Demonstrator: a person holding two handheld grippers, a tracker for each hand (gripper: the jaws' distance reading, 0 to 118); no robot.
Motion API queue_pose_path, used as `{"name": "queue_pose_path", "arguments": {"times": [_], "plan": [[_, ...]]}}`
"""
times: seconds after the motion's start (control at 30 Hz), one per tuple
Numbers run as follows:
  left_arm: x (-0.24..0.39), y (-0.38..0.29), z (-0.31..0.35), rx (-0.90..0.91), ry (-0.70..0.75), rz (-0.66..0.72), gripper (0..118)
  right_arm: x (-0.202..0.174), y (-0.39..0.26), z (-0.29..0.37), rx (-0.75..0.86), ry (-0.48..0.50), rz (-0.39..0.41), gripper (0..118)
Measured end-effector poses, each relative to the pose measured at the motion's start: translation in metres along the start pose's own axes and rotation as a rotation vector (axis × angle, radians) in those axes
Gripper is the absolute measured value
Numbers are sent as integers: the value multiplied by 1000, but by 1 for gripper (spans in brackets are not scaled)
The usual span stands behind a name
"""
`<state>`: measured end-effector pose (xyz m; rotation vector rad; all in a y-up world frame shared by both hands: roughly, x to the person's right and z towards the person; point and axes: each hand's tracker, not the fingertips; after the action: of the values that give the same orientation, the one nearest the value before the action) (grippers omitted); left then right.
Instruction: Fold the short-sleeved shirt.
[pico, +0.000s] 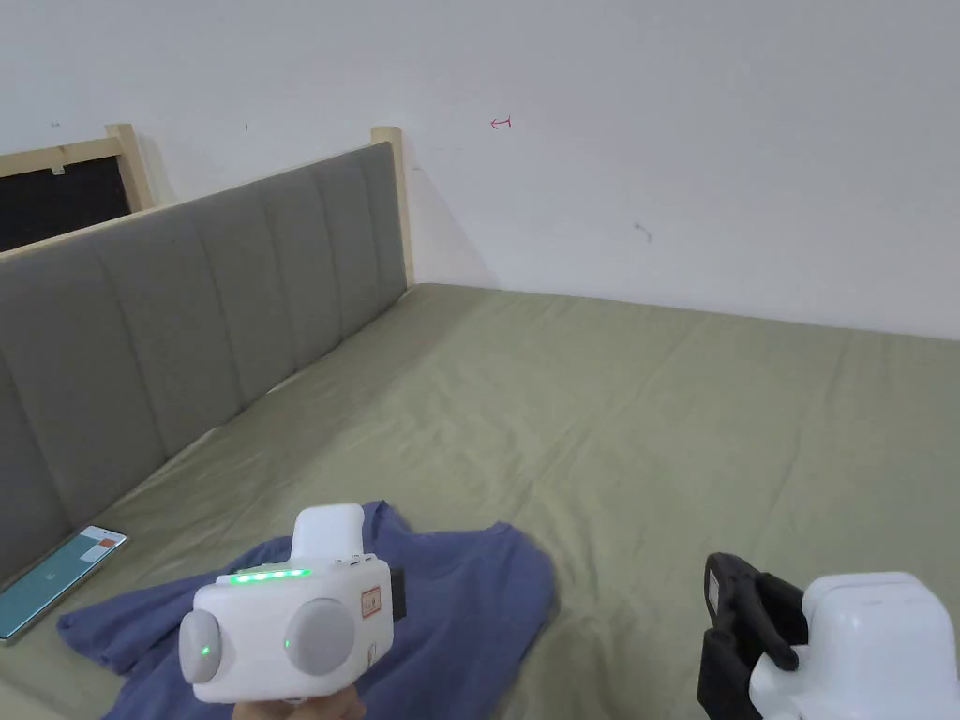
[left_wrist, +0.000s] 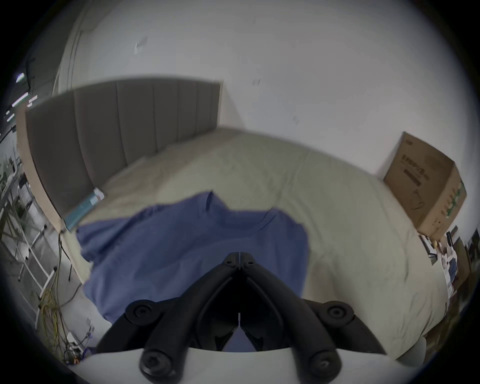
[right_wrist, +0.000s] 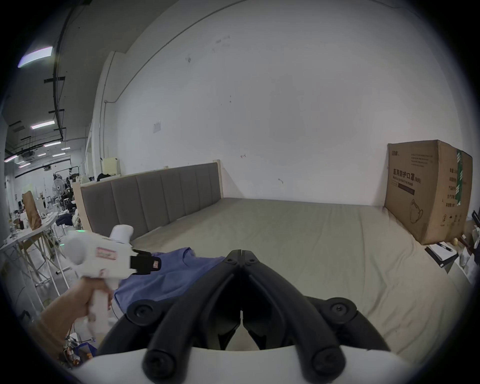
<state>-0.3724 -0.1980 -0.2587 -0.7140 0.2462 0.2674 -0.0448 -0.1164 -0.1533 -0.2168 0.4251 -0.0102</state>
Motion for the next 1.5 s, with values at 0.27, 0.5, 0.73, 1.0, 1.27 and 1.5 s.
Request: {"name": "queue_pose_path", "arguments": {"times": [0.27,0.5,0.73,1.0,1.27,1.5], "plan": [[-3,2,-67,-186,-21,58,115,19,-12,-19,-73,-28,-59,0],[16,-9,-102,-284,48,-57,115,24,-22,-26,-122,-45,-37,0],[17,-21,-119,-316,101,-69,96,35,-30,-25,-158,-83,-38,0],[-17,-16,-99,-255,81,145,8,41,-34,-23,-185,-92,-84,0],[-37,17,-74,-267,-23,334,8,52,-22,-12,-165,-107,-103,0],[-39,70,-23,-154,-206,482,8,76,-13,2,-118,-161,-155,0]]}}
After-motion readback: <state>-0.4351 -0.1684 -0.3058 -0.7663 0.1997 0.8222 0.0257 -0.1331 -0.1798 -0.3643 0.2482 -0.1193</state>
